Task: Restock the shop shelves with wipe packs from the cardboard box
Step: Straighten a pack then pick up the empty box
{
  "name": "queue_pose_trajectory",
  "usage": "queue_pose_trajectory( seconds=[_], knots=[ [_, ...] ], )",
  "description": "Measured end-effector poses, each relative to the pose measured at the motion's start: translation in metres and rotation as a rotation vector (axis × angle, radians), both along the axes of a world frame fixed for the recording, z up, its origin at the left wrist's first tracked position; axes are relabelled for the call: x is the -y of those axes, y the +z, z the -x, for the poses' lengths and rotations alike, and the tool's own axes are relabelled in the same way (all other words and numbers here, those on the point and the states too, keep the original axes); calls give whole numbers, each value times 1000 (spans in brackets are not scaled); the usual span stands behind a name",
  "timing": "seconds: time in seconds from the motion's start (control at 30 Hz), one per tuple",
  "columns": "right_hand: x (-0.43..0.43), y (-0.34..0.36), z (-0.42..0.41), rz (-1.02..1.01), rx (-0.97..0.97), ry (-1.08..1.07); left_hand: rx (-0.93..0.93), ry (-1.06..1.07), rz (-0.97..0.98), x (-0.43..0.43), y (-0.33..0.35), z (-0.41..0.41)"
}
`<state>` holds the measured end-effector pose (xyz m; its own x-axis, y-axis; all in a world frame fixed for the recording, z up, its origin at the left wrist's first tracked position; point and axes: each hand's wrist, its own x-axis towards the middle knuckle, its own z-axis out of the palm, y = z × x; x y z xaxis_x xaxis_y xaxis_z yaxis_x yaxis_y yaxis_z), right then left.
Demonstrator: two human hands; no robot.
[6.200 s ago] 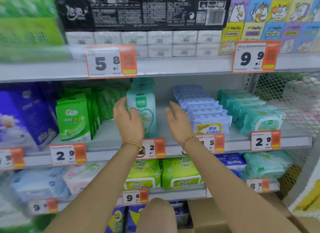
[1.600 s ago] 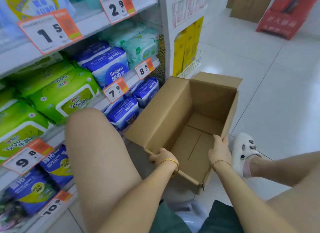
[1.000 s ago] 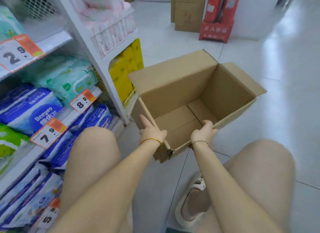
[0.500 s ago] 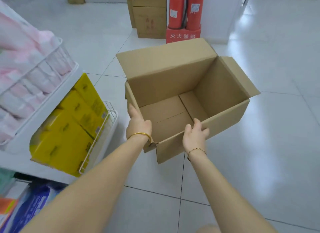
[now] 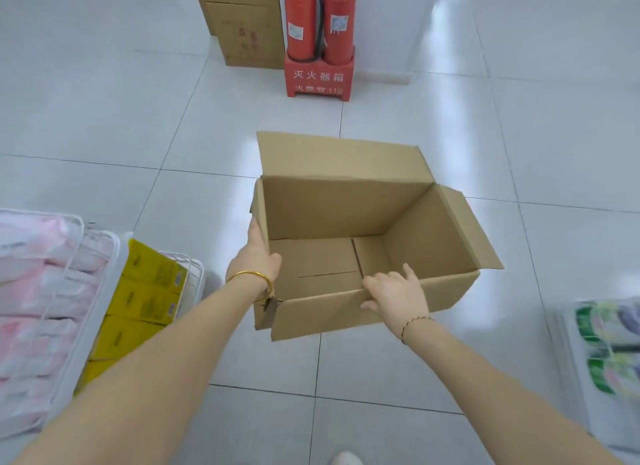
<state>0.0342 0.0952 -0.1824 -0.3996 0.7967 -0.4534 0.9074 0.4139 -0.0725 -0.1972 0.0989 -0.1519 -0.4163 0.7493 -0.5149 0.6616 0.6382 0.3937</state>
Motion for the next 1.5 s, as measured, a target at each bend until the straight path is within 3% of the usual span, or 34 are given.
queue_pose_trajectory(
  seconds=[0.13, 0.27, 0.33, 0.4, 0.47, 0.53, 0.7, 0.93, 1.07, 1.17, 1.5],
  knots=[
    [-48, 38, -9, -205, -12, 147, 55, -8, 99, -46, 36, -8],
    [-128, 52, -9, -155, 20, 172, 89, 57, 204, -115, 41, -6],
    [-172, 60, 1, -146, 53, 219, -90, -96, 235, -158, 46, -9],
    [-221, 59, 8, -104, -26, 200, -261, -331, 131, -207, 54, -14],
    [-269, 54, 11, -84, -5, 151, -199, -573, 24, -254, 56, -26],
    [-316, 45, 11, -133, -24, 86, -128, -776, 47, -301, 49, -40],
    [-439, 20, 0, -168, -18, 30, -277, -944, 103, -422, 19, -78],
    [-622, -72, -39, -71, 50, -9, -308, -944, 160, -614, -68, -121],
    [-717, -138, -61, -127, 180, -12, -314, -975, 103, -710, -137, -146],
    [-779, -188, -73, -252, 113, -43, -304, -1003, 55, -774, -184, -159],
    [-894, -304, -89, -165, 183, -104, -351, -1023, 43, -889, -308, -175]
  ],
)
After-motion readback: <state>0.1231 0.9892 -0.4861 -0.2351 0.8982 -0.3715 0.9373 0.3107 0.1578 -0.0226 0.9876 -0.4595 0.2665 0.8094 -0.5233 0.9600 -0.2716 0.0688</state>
